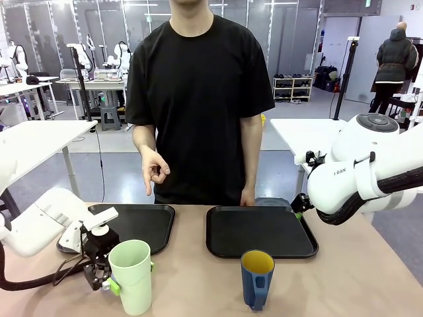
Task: Sort and store the cups by type.
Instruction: Pick up the Reusable plastic cup.
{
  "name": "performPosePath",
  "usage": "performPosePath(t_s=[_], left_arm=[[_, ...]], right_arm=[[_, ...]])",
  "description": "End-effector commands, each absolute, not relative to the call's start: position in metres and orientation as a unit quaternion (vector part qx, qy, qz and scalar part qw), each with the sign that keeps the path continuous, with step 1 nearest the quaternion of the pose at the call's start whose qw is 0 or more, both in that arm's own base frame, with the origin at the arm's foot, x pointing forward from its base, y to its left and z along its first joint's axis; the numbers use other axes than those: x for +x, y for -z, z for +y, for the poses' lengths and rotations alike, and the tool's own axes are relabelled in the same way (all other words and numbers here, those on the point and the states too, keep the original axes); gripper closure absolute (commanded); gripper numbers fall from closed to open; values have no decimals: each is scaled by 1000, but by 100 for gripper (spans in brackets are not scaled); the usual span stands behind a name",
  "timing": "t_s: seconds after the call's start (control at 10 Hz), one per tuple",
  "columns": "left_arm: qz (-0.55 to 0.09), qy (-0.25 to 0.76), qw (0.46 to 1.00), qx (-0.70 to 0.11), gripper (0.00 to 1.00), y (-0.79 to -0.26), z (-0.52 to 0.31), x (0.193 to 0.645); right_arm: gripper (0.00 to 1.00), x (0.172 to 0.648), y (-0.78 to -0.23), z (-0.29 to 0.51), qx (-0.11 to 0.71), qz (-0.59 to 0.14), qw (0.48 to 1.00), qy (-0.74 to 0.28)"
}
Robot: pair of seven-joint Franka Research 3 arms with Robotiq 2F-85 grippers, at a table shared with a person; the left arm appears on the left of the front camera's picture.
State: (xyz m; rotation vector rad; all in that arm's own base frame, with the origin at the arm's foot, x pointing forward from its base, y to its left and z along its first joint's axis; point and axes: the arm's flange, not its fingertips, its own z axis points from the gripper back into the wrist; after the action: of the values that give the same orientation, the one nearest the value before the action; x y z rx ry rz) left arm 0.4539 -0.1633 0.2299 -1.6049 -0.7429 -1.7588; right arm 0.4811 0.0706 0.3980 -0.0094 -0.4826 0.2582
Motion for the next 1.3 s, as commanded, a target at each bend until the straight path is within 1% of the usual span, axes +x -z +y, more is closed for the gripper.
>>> performPosePath(t_s=[0.0,0.4,0.5,0.6,0.9,1.0,1.1,1.2], left_arm=[[-287,672,283,-621,0,-218,-160,450],[-278,669,270,-635,0,-213,-162,446],[-274,671,258,-639,4,-213,-161,444],[-269,677,250,-638,15,-212,-161,443],[-267,674,255,-639,43,-212,-160,443],[-267,674,256,-639,54,-213,-160,443],[-260,678,269,-633,59,-214,-160,443],[-291,674,281,-617,59,-222,-154,446]], right_arm=[[0,480,-397,70,-6,-239,962,-129],[0,480,-397,70,-6,-239,962,-129],[0,480,-397,70,-6,-239,962,-129],[0,480,-397,70,-6,-239,962,-129],[0,480,-397,70,-6,-239,962,-129],[0,480,-397,70,-6,-239,962,-129],[0,480,-397,70,-6,-239,962,-129],[0,480,-397,70,-6,-239,962,-129]])
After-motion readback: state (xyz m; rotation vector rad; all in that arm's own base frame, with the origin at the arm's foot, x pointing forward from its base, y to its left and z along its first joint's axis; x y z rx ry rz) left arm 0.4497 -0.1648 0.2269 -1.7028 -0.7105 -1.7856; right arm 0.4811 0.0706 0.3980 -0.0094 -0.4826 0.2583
